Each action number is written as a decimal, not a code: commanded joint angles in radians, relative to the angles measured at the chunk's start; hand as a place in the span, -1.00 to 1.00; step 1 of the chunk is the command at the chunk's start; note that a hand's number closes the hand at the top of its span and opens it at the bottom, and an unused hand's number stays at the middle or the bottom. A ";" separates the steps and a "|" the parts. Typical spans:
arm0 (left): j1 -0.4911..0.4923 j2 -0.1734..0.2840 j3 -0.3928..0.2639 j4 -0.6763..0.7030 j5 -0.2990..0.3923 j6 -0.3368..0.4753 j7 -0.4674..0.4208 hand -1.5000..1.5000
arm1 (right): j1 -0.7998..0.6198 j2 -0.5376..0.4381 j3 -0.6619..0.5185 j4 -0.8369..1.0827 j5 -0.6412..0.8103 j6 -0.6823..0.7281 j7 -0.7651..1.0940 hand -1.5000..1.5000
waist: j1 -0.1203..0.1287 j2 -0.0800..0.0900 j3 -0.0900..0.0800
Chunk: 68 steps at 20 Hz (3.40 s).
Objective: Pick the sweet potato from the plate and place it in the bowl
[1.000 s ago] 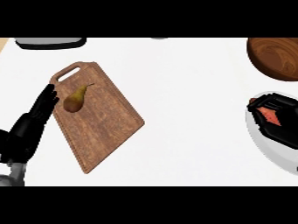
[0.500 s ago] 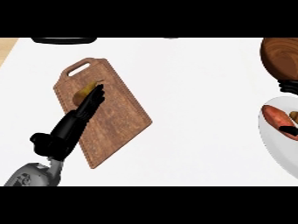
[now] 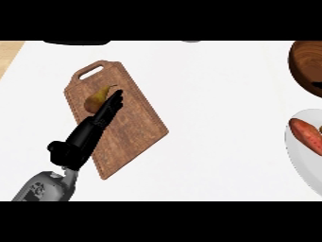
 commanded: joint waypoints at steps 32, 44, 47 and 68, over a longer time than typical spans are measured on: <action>0.055 -0.086 0.140 -0.003 -0.107 -0.102 0.039 0.00 | -0.012 0.103 0.075 0.001 0.452 0.042 -0.009 -1.00 | -0.051 -0.013 0.001; 0.096 -0.154 0.161 -0.049 -0.163 -0.128 0.070 0.00 | -0.042 0.254 -0.018 0.120 0.604 -0.005 0.056 -1.00 | -0.049 -0.014 0.001; 0.035 -0.170 0.175 0.023 -0.198 -0.136 0.049 0.00 | -0.119 0.251 -0.011 0.261 0.666 0.000 -0.045 -1.00 | -0.044 -0.011 0.001; 0.104 -0.177 0.248 -0.001 -0.192 -0.254 0.034 0.00 | -0.228 0.438 -0.153 0.463 0.760 -0.240 -0.073 1.00 | -0.044 -0.012 0.001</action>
